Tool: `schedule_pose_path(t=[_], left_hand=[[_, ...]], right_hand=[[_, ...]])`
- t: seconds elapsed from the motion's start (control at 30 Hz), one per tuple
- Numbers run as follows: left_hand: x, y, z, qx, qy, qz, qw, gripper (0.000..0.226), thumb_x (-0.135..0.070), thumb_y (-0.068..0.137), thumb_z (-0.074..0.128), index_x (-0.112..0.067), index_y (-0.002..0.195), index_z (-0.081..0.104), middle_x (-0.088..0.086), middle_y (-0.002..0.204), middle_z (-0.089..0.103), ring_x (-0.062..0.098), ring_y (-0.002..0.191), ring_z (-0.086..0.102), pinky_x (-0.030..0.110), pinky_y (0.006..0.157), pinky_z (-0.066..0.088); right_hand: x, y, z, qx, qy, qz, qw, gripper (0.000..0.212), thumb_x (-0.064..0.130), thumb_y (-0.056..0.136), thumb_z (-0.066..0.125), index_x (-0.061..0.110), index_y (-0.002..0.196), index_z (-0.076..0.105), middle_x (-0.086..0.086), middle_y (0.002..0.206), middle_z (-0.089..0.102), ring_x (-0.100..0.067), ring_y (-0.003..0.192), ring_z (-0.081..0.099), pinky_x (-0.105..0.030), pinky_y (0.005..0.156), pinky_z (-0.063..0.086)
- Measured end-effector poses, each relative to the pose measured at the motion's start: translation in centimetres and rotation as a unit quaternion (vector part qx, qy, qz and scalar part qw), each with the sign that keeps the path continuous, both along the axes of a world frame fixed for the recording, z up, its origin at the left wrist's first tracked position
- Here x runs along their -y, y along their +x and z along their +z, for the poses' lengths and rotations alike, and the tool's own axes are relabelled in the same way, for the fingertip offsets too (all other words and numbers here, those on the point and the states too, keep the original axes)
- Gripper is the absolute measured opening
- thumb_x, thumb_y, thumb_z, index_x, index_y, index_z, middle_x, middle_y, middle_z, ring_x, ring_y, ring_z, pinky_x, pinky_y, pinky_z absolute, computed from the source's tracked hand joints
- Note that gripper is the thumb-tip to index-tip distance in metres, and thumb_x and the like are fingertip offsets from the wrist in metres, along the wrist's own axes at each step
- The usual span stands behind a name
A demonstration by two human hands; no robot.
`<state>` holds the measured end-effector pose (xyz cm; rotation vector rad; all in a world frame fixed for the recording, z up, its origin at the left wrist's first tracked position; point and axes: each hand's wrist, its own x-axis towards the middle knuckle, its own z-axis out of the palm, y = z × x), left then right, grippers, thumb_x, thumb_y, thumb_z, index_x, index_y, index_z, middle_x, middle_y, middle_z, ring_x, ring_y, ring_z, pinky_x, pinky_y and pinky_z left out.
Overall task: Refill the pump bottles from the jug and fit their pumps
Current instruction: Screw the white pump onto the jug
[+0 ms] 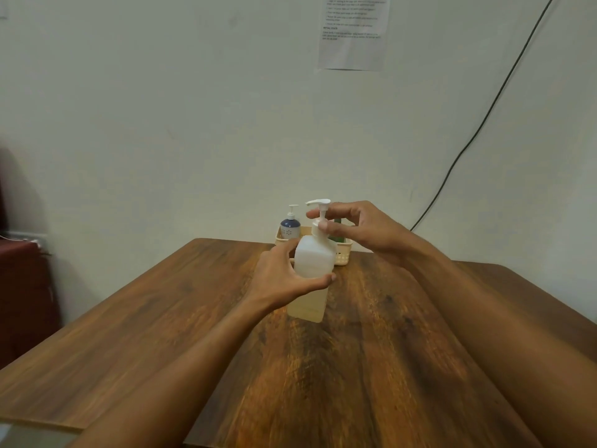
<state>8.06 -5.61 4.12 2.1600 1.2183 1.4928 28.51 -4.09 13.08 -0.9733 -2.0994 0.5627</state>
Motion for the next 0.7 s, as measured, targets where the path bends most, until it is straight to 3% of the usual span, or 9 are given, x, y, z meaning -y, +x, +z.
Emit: schedule_pose_path(t=[0.07, 0.17, 0.27, 0.37, 0.43, 0.53, 0.6, 0.7], left_hand=[[0.1, 0.0, 0.0, -0.001, -0.002, -0.002, 1.000, 0.084, -0.066, 0.065, 0.084, -0.019, 0.132, 0.063, 0.000, 0.117, 0.073, 0.013, 0.096, 0.071, 0.035, 0.080, 0.063], [0.6, 0.0, 0.2, -0.003, 0.002, -0.010, 1.000, 0.092, -0.075, 0.060, 0.075, -0.020, 0.132, 0.062, -0.001, 0.117, 0.072, 0.013, 0.096, 0.071, 0.034, 0.079, 0.063], [0.7, 0.1, 0.4, -0.004, 0.006, -0.018, 1.000, 0.094, -0.075, 0.062, 0.075, -0.021, 0.136, 0.059, -0.001, 0.119, 0.072, 0.012, 0.097, 0.071, 0.033, 0.080, 0.063], [0.8, 0.2, 0.2, -0.010, 0.014, -0.013, 1.000, 0.094, -0.077, 0.061, 0.073, -0.024, 0.138, 0.058, -0.004, 0.117, 0.072, 0.009, 0.095, 0.070, 0.030, 0.079, 0.063], [1.0, 0.3, 0.1, -0.006, 0.012, -0.012, 1.000, 0.092, -0.077, 0.062, 0.074, -0.025, 0.136, 0.060, -0.005, 0.115, 0.072, 0.008, 0.094, 0.070, 0.029, 0.078, 0.063], [0.8, 0.1, 0.2, 0.001, 0.006, -0.009, 1.000, 0.082, -0.070, 0.063, 0.081, -0.024, 0.129, 0.065, -0.006, 0.111, 0.073, 0.008, 0.092, 0.071, 0.030, 0.076, 0.063], [0.7, -0.1, 0.2, -0.003, 0.003, -0.009, 1.000, 0.082, -0.068, 0.064, 0.083, -0.022, 0.129, 0.064, -0.004, 0.113, 0.074, 0.009, 0.094, 0.071, 0.031, 0.078, 0.063], [0.8, 0.0, 0.1, -0.003, -0.003, -0.010, 1.000, 0.083, -0.066, 0.065, 0.084, -0.021, 0.132, 0.063, -0.002, 0.117, 0.073, 0.013, 0.097, 0.071, 0.034, 0.080, 0.063]], right_hand=[[-0.2, 0.1, 0.1, 0.024, 0.003, 0.000, 1.000, 0.027, 0.054, 0.095, 0.070, 0.044, 0.118, 0.078, 0.028, 0.123, 0.072, 0.015, 0.119, 0.059, -0.025, 0.099, 0.040], [-0.2, -0.1, -0.3, 0.005, 0.036, -0.029, 0.999, 0.030, 0.059, 0.085, 0.077, 0.040, 0.108, 0.080, 0.024, 0.113, 0.076, 0.007, 0.110, 0.067, -0.031, 0.097, 0.054], [-0.4, -0.8, -1.2, -0.040, 0.081, -0.055, 0.994, 0.033, 0.055, 0.076, 0.088, 0.030, 0.085, 0.069, 0.025, 0.090, 0.073, 0.007, 0.088, 0.068, -0.020, 0.074, 0.055], [-0.5, -1.4, -2.2, -0.037, 0.079, -0.089, 0.992, 0.048, 0.057, 0.074, 0.089, 0.021, 0.084, 0.059, 0.018, 0.084, 0.072, 0.007, 0.075, 0.064, -0.017, 0.066, 0.054], [-0.3, -1.2, -2.0, -0.032, 0.027, -0.074, 0.996, 0.051, 0.061, 0.076, 0.085, 0.021, 0.101, 0.066, 0.012, 0.100, 0.075, 0.006, 0.086, 0.068, -0.023, 0.075, 0.059], [0.0, -0.1, -0.5, -0.034, -0.066, 0.014, 0.997, 0.049, 0.055, 0.088, 0.075, 0.030, 0.130, 0.070, 0.015, 0.125, 0.074, 0.001, 0.114, 0.069, -0.023, 0.088, 0.059], [-0.1, 0.6, 0.1, -0.023, -0.082, 0.055, 0.995, 0.039, 0.046, 0.096, 0.073, 0.029, 0.131, 0.074, 0.012, 0.132, 0.073, -0.006, 0.121, 0.068, -0.025, 0.094, 0.057], [-0.2, 0.8, 0.1, -0.018, -0.057, 0.045, 0.997, 0.029, 0.042, 0.093, 0.078, 0.028, 0.118, 0.081, 0.010, 0.121, 0.078, -0.005, 0.116, 0.070, -0.014, 0.089, 0.054]])
